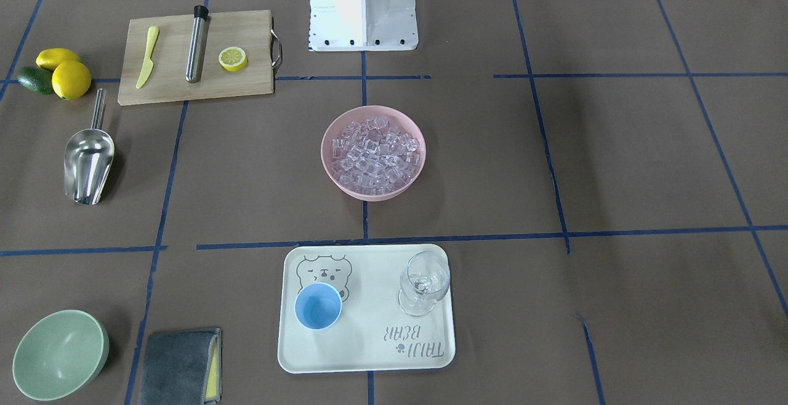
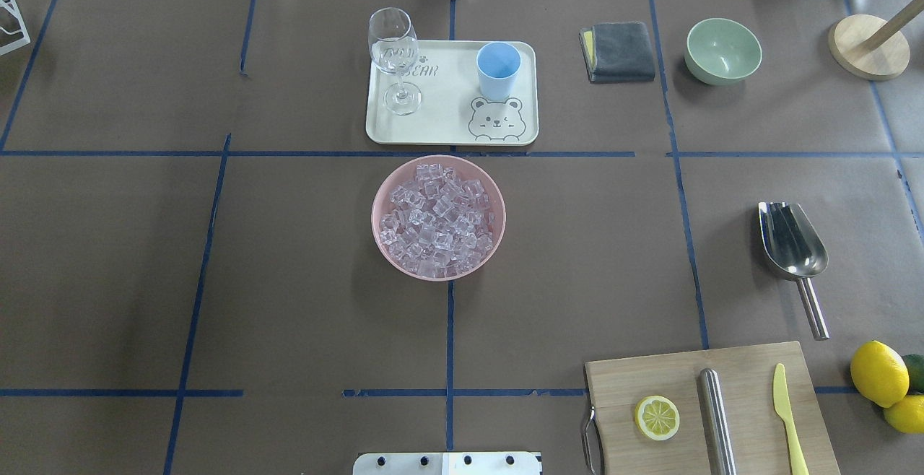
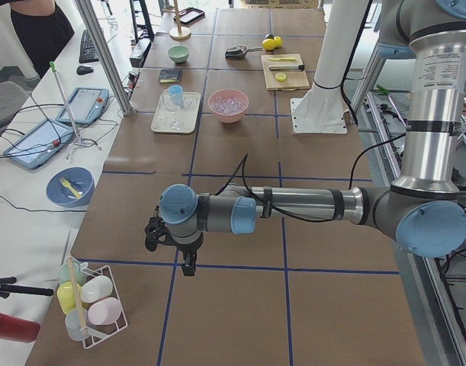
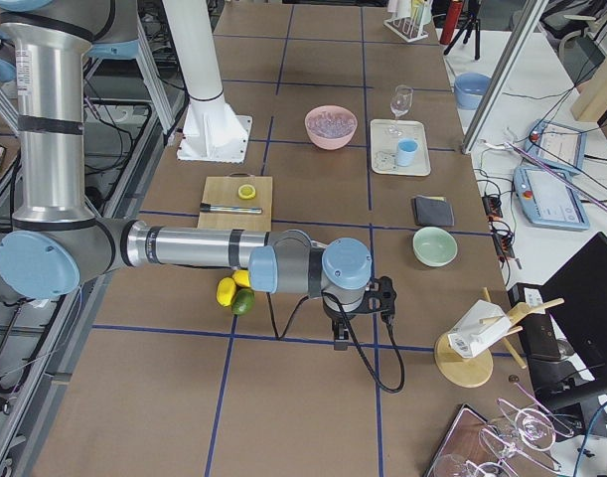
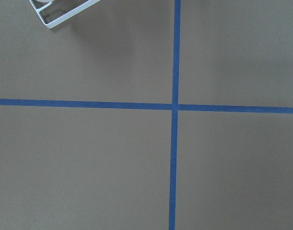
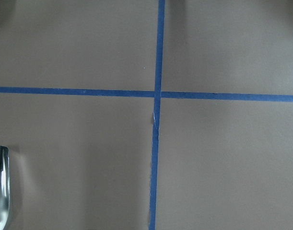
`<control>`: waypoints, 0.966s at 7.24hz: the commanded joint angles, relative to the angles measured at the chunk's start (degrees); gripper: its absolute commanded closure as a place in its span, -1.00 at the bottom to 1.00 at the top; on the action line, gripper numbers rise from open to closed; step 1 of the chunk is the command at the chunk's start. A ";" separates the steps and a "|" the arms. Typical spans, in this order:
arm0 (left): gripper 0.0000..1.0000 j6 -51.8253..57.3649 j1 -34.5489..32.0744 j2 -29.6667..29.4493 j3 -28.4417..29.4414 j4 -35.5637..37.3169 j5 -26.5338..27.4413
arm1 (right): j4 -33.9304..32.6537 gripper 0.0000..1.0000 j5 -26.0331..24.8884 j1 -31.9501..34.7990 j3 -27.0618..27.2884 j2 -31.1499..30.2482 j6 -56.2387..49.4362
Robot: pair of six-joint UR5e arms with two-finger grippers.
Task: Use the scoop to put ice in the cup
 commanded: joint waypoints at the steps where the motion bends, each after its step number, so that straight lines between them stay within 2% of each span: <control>1: -1.00 0.28 -0.04 0.04 0.04 -0.09 0.00 | 0.00 -1.00 0.00 0.00 0.04 0.37 0.07; 2: -1.00 0.37 0.04 -0.05 0.04 -0.52 -0.09 | 0.00 -1.00 0.00 0.00 0.04 0.46 0.16; 5: -1.00 -0.16 0.91 -0.22 0.12 -14.09 -0.26 | 0.00 -1.00 0.18 -0.70 -0.04 3.26 0.42; 7: -1.00 0.45 4.07 -2.85 -1.28 -18.53 -0.53 | 0.00 -1.00 0.18 -2.19 0.04 4.42 0.33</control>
